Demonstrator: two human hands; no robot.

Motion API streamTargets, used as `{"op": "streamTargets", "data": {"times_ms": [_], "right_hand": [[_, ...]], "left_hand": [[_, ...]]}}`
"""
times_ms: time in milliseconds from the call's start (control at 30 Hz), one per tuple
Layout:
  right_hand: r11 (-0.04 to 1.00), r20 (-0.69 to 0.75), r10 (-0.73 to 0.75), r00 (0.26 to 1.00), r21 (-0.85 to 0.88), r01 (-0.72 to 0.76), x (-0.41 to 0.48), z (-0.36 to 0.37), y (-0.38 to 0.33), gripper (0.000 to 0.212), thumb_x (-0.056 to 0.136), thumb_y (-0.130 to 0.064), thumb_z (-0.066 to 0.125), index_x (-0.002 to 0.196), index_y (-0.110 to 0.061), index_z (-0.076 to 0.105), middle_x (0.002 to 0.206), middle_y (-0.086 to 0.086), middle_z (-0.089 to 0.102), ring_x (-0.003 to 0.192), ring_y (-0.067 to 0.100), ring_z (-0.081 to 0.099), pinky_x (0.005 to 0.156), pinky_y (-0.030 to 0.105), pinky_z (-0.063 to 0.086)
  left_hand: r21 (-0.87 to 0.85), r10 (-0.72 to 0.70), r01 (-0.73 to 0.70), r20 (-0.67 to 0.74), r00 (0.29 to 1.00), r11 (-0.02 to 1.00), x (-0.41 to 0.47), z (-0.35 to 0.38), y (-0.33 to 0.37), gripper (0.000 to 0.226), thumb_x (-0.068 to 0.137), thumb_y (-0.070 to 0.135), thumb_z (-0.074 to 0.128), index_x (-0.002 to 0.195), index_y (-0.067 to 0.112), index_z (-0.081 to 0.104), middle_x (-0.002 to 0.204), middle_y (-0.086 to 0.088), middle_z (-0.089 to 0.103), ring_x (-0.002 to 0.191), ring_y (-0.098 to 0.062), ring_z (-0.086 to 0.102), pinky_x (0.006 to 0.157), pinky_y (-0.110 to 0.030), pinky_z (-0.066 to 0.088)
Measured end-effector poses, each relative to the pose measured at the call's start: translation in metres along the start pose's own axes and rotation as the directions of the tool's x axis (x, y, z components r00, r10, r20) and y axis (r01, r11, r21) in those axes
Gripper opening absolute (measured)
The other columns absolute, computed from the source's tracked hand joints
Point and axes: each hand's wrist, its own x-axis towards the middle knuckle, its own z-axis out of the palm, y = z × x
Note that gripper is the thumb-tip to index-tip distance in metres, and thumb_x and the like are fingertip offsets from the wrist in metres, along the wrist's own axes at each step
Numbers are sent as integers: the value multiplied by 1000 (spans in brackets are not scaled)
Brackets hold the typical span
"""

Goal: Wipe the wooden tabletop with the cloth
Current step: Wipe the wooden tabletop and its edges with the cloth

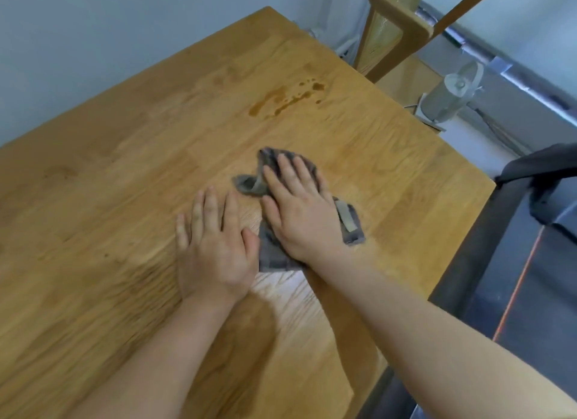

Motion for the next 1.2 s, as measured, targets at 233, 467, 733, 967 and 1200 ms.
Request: {"op": "streamTargets", "data": {"times_ms": [233,467,733,967,1200], "right_hand": [[961,-14,276,961,-29,-276,-5,-22,105,52,103,-43,23,152,-28,29,161,-3,19,149,17,10,120,45,11],[999,45,18,999,-42,-16,-96,-10,21,52,103,-46,26,151,-27,30,161,-2,18,150,18,10,120,46,13],[959,27,279,960,-53,-277,-9,-32,141,53,102,-45,23,152,-28,26,162,-3,17,149,16,9,120,43,12],[998,38,22,999,-53,-20,-27,-11,44,53,103,-49,24,152,-30,27,162,-3,17,150,18,9,119,46,10],[994,100,-108,989,-22,110,38,-31,139,56,100,-49,20,151,-30,28,161,-7,20,149,13,11,118,45,17]], "left_hand": [[-2,4,-4,-49,999,1000,-2,2,-1,60,90,35,30,145,12,35,151,-19,33,143,-32,24,114,-53,17],[10,-3,3,-12,1000,1000,-2,-1,-2,62,90,37,27,148,14,29,155,-16,26,145,-30,18,116,-53,15],[7,4,-4,-19,1000,1000,-2,-2,-2,61,91,36,31,147,12,31,153,-19,28,144,-33,20,115,-54,14],[40,-35,34,27,999,999,-2,-3,4,62,89,36,32,147,15,32,154,-16,29,144,-31,19,114,-53,15],[60,-53,52,11,999,997,9,-4,10,58,86,35,31,137,10,44,145,-20,41,136,-36,33,106,-58,23]]}}
